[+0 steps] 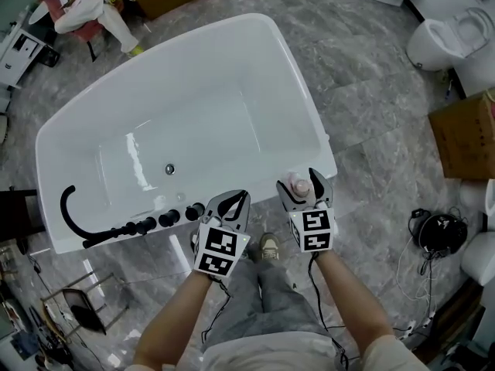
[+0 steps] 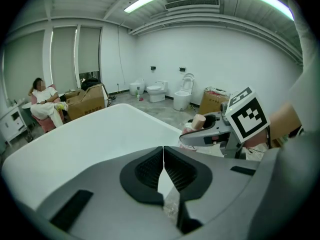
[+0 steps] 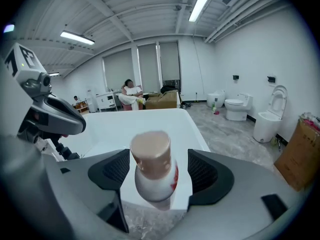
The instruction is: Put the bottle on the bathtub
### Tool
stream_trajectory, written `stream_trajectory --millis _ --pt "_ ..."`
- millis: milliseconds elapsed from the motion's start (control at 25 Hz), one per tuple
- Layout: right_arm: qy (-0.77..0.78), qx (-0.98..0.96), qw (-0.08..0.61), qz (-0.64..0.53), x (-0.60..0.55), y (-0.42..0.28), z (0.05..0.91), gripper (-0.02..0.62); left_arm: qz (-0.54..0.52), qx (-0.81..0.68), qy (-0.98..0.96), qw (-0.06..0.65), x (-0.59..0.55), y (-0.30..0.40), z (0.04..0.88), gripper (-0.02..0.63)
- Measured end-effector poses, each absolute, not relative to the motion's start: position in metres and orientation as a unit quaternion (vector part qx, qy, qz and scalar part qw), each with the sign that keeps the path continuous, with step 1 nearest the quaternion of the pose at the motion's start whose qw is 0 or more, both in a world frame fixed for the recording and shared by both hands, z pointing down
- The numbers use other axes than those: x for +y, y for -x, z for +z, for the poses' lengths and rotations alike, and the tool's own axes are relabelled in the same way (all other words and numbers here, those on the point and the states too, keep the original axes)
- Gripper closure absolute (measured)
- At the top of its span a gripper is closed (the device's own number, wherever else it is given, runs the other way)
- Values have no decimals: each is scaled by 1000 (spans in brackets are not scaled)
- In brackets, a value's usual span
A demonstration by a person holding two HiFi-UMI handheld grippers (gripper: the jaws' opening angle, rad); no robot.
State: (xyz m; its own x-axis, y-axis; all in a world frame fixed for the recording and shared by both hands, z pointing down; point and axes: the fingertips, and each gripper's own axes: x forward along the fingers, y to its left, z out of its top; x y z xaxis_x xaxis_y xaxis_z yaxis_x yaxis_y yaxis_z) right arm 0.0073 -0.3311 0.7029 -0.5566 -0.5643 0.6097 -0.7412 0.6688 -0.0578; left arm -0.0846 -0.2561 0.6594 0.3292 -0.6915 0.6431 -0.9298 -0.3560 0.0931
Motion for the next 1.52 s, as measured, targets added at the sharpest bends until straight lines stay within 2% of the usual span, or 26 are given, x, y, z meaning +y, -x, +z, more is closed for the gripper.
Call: stream_trajectory --millis 200,520,760,1120,1520 --pt "-373 -880 249 157 -332 -11 642 240 250 -523 -788 208 -252 88 615 584" --pt "-383 -890 196 153 -313 -21 534 443 226 -532 -801 160 -242 95 529 584" --pt "-379 -900 157 149 -280 -25 459 514 210 -525 -815 130 -224 93 471 584" --pt "-387 -911 94 110 -233 -37 356 561 209 -524 -823 61 -192 92 397 583" --pt "-358 -925 91 90 -185 -30 316 566 191 -523 -830 39 -156 97 355 583"
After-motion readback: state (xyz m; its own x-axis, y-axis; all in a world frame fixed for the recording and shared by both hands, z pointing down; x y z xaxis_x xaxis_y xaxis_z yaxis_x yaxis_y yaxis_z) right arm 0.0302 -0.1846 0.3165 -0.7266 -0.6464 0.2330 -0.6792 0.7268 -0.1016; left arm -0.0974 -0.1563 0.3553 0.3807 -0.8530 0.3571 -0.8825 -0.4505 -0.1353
